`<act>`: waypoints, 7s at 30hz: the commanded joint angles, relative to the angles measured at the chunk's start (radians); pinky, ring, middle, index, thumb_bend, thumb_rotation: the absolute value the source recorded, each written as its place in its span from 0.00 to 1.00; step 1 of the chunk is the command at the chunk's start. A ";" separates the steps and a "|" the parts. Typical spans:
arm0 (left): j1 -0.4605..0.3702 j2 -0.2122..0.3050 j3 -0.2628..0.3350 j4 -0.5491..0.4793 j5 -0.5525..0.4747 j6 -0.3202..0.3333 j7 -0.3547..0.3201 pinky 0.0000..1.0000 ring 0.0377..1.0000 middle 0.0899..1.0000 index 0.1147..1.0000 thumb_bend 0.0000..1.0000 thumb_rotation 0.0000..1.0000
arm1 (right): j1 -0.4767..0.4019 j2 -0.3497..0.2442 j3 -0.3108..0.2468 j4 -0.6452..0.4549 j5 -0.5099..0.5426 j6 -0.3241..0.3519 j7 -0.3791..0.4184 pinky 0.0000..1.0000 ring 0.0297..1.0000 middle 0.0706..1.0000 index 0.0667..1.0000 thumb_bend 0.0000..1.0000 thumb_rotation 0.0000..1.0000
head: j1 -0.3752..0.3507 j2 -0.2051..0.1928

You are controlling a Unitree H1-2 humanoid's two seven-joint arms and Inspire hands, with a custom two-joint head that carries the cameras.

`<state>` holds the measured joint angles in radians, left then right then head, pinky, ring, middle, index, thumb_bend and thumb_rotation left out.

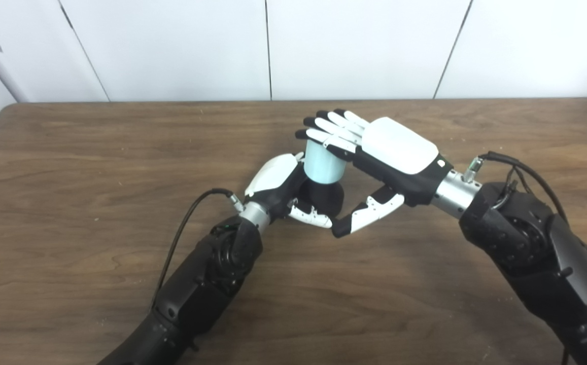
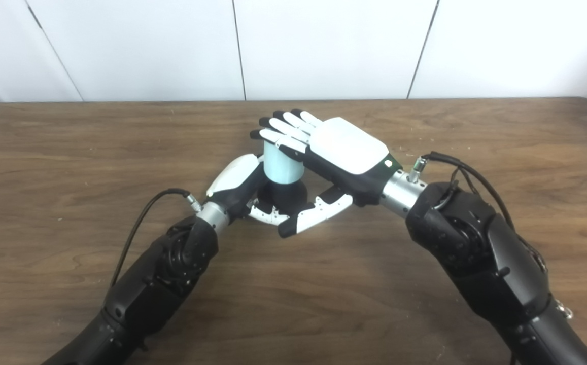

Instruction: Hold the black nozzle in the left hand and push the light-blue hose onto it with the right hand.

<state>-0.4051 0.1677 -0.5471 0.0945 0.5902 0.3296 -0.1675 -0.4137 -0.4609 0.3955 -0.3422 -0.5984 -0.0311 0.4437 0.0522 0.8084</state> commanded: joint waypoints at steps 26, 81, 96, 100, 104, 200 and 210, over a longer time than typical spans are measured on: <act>0.089 0.035 -0.057 0.114 0.030 0.135 -0.144 1.00 1.00 0.86 0.41 0.52 0.04 | 0.015 -0.024 0.076 0.055 -0.013 0.035 0.118 1.00 1.00 1.00 0.93 0.71 1.00 | -0.001 0.001; 0.090 0.039 -0.050 0.126 0.019 0.131 -0.138 1.00 1.00 0.85 0.41 0.52 0.04 | -0.049 0.029 -0.210 0.011 0.118 0.125 0.044 0.97 1.00 0.99 0.94 0.61 1.00 | -0.006 -0.009; 0.092 0.053 -0.055 0.124 0.033 0.115 -0.125 1.00 0.99 0.84 0.41 0.52 0.04 | 0.058 0.159 -0.359 0.087 0.257 0.253 -0.095 0.83 0.93 0.97 0.96 0.58 1.00 | 0.001 -0.014; 0.091 0.057 -0.045 0.121 0.025 0.108 -0.119 1.00 0.99 0.84 0.41 0.52 0.04 | 0.101 0.240 -0.404 0.102 0.290 0.299 -0.182 0.81 0.90 0.94 0.93 0.53 1.00 | 0.002 -0.011; 0.092 0.057 -0.040 0.120 0.025 0.102 -0.108 1.00 0.99 0.84 0.41 0.52 0.04 | 0.124 0.250 -0.401 0.105 0.292 0.307 -0.198 0.82 0.90 0.94 0.93 0.52 1.00 | -0.003 -0.011; 0.295 -0.048 0.655 -0.410 -0.516 -0.154 0.113 0.95 0.97 0.95 0.98 0.52 0.59 | 0.196 0.304 -0.410 0.093 0.445 0.308 -0.289 0.85 0.89 0.89 0.89 0.52 1.00 | 0.007 -0.079; 0.368 -0.068 0.685 -0.472 -0.611 -0.140 0.117 1.00 1.00 0.99 1.00 0.42 0.83 | 0.262 0.379 -0.506 0.078 0.616 0.253 -0.345 0.98 0.97 0.95 0.91 0.49 1.00 | -0.016 -0.103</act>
<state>-0.0209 0.0956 0.1349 -0.3393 -0.0082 0.2036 -0.0537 -0.1302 -0.0796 -0.0928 -0.2303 -0.0108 0.2687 0.1162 0.0353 0.7041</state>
